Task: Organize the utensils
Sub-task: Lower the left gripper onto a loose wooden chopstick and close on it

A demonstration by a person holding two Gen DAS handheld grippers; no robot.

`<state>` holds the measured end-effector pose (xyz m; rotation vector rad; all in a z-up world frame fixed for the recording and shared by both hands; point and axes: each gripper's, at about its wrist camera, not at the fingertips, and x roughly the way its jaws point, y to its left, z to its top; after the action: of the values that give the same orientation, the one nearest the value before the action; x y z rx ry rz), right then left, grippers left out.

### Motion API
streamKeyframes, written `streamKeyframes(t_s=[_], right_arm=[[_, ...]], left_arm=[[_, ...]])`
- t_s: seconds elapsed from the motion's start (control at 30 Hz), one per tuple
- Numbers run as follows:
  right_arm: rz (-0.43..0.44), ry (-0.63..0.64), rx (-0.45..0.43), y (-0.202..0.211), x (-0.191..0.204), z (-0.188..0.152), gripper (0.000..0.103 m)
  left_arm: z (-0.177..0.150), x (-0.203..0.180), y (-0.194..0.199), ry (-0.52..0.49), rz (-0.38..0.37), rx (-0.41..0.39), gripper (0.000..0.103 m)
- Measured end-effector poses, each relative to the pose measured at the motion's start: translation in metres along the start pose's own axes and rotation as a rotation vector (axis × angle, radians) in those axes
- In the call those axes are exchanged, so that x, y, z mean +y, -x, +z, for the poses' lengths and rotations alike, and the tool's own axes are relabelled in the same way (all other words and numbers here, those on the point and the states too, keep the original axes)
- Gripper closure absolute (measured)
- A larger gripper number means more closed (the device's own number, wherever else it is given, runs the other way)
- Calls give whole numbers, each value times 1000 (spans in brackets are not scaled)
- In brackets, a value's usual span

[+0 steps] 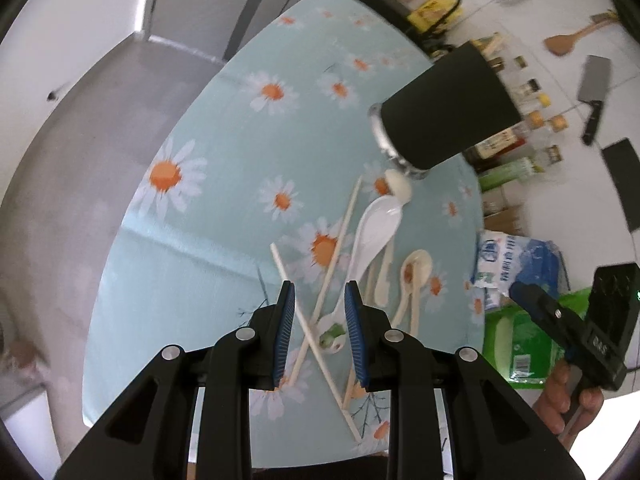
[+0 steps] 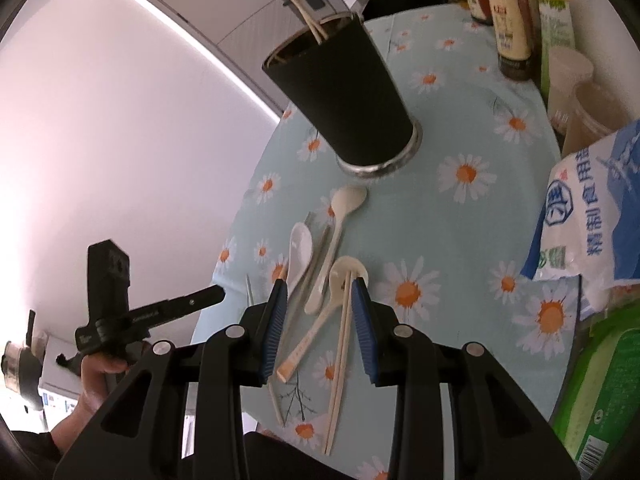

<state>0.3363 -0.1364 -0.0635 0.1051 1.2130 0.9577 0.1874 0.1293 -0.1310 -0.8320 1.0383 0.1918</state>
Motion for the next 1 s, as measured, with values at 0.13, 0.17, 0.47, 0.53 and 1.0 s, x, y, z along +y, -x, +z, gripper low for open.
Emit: streamKeyframes(t_s=[0.13, 0.17, 0.47, 0.53, 1.0], right_arm=[[13, -10, 39, -7, -4, -4, 68], [13, -15, 53, -9, -6, -6, 68], [43, -68, 95, -9, -22, -16, 68], [44, -77, 95, -8, -25, -18, 68], [79, -104, 133, -13, -28, -22, 68]], left_arm=[[3, 3, -14, 49, 44, 67, 79], [4, 4, -16, 61, 47, 79, 78], [13, 1, -38, 117, 156, 180, 79], [15, 2, -42, 129, 177, 202, 79], [27, -12, -59, 135, 283, 308, 86]])
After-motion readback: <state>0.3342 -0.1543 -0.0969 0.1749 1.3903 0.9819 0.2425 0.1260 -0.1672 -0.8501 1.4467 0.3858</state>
